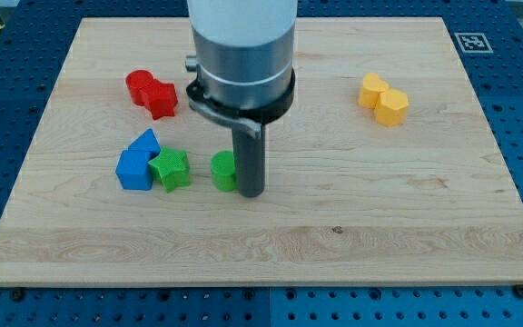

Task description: Adjust the green blocks at the right side of the blue blocks

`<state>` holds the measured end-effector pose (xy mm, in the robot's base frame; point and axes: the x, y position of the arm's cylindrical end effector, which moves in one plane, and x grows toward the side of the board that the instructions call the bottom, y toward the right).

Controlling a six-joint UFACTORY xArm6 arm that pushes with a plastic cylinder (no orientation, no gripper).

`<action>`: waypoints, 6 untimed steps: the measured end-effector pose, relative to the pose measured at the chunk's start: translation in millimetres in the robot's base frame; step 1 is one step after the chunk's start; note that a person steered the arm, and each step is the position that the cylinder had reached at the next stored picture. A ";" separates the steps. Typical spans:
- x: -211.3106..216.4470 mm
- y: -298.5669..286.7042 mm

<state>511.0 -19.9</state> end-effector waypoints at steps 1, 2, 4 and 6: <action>-21.5 -23.4; -38.1 -25.8; -55.1 -18.4; -37.7 -33.7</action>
